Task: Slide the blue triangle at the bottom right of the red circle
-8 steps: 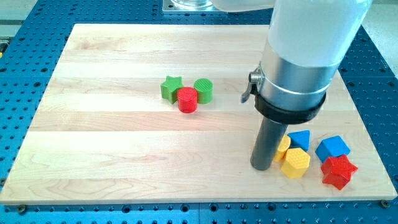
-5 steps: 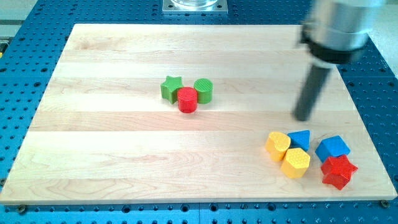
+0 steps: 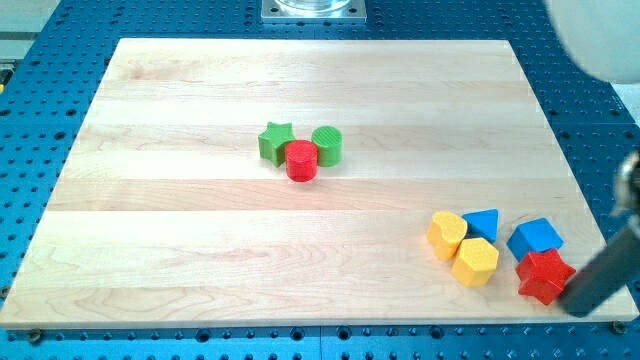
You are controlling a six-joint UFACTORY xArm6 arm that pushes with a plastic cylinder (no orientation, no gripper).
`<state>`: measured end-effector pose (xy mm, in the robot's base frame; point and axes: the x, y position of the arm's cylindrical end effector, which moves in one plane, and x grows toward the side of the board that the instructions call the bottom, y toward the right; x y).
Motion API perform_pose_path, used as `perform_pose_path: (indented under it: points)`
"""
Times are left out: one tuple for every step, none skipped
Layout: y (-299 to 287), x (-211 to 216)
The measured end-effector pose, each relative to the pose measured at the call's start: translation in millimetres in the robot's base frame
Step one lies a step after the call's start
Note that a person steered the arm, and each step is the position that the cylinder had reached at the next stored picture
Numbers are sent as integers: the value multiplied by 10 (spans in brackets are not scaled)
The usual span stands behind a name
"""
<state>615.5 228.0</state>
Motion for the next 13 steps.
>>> perform_pose_path:
  points:
    - [-299, -245]
    - [-611, -506]
    - [-978, -760]
    - [-698, -848]
    - [-441, -913]
    - [-603, -1144]
    - [-1707, -1188]
    - [-1780, -1219]
    - [-1184, -1368]
    - [-1405, -1732]
    - [-2145, -1730]
    - [-1703, -1724]
    - [-1451, -1854]
